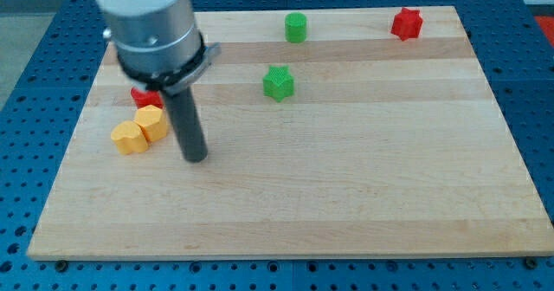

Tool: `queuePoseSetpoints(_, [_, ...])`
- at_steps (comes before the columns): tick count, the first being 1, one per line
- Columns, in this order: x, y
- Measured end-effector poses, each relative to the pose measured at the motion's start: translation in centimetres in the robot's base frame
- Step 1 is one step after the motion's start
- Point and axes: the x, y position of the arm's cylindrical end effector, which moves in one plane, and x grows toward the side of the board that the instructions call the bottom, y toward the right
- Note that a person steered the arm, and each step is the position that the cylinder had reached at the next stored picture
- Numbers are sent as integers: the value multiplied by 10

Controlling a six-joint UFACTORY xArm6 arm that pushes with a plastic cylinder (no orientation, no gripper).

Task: Slide the yellow hexagon to the center right of the board

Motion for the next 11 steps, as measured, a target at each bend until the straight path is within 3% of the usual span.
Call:
queuePoseSetpoints(1, [27, -42])
queuePoseSetpoints(4, [-2, -168])
queuePoseSetpoints(7, [-45, -158])
queuePoseSetpoints(11, [-46, -88])
